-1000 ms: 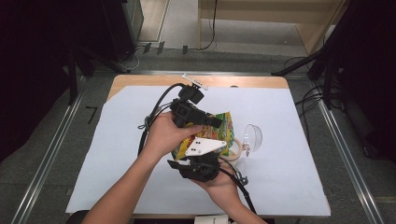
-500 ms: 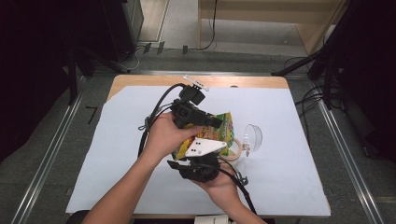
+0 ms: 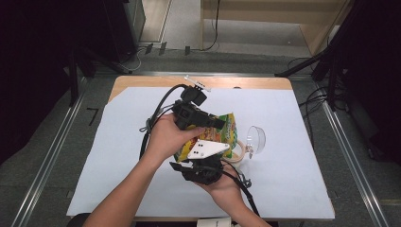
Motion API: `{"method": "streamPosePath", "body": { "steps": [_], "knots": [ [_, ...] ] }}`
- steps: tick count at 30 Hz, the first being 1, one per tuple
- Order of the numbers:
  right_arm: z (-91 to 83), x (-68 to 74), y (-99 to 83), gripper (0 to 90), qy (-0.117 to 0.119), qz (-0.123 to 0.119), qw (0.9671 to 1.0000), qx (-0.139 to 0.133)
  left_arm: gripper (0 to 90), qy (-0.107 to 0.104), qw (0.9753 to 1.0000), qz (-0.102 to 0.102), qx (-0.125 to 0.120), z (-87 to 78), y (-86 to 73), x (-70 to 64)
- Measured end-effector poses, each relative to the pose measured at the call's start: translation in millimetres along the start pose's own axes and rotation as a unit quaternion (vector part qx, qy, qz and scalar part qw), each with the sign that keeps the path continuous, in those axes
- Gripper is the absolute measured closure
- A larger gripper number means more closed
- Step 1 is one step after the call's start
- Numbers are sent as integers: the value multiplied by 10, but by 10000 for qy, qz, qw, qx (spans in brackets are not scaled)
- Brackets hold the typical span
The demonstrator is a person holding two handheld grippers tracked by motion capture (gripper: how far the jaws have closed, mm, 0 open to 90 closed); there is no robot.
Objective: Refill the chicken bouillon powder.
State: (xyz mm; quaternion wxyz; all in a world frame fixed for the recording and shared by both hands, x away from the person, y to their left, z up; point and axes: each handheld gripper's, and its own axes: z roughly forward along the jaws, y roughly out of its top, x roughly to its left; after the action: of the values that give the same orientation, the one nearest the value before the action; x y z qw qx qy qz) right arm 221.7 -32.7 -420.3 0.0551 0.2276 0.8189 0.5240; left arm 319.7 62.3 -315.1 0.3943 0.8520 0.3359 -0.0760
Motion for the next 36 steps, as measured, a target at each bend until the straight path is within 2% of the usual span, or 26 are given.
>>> {"method": "streamPosePath", "body": {
  "steps": [8, 15, 28, 36],
  "knots": [
    [-2, 2, 9, 733, 6, 38, 10000, -40, 746, 35, 10000, 21, 16, -7, 8, -16],
    [12, 5, -14, 739, 71, 164, 9998, -45, 743, 63, 9999, 52, 92, 26, 6, -31],
    [7, 8, -21, 745, 28, 154, 9998, -143, 744, 91, 9999, 89, 44, 15, 16, -66],
    [23, -34, -12, 745, 29, 227, 9997, -128, 742, 14, 9999, 55, 162, 53, 77, 4]
  ]
}}
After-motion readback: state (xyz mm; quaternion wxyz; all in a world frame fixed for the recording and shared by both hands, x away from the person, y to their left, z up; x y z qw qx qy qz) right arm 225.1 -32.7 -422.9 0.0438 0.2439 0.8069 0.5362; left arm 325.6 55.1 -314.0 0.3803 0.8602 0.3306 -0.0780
